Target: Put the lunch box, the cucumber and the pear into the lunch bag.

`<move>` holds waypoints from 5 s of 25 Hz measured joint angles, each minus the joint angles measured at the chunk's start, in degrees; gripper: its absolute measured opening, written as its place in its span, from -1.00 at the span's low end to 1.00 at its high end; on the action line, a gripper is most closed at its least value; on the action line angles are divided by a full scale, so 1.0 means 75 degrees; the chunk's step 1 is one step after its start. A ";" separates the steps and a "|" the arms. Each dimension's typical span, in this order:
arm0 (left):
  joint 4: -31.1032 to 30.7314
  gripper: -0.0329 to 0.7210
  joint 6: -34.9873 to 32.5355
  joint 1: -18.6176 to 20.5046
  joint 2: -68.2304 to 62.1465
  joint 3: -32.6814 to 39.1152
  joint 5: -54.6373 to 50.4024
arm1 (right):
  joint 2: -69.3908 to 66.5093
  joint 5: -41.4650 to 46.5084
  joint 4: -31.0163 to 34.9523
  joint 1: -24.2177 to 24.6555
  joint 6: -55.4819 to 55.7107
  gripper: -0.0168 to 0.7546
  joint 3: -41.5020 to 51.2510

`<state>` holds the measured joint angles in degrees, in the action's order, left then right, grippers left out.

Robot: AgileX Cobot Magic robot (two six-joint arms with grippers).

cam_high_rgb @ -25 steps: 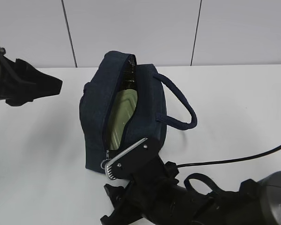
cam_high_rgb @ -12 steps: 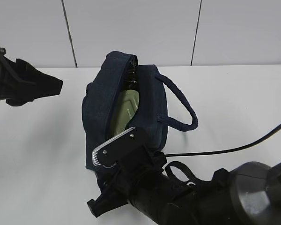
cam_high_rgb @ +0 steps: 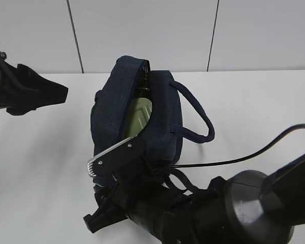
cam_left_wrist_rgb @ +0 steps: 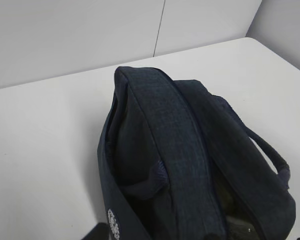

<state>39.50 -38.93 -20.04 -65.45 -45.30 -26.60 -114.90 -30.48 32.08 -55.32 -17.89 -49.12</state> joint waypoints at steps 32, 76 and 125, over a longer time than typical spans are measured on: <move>0.0003 0.00 0.0000 0.0000 0.0000 0.0000 0.0000 | 0.0233 0.0180 0.1338 0.0000 -0.1458 -0.17 -0.0049; 0.0003 0.00 0.0000 0.0000 0.0000 0.0000 0.0000 | 0.1015 0.1511 0.2528 0.0000 -0.3239 -0.96 -0.0034; 0.3490 -0.08 -0.6722 0.0937 -0.2525 0.0000 -0.2207 | 0.2908 0.1219 0.6023 0.0000 -0.8445 -0.96 -0.0645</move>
<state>65.67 -89.34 -13.01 -84.39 -45.30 -43.15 -93.09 -21.33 77.25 -55.32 -81.23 -53.96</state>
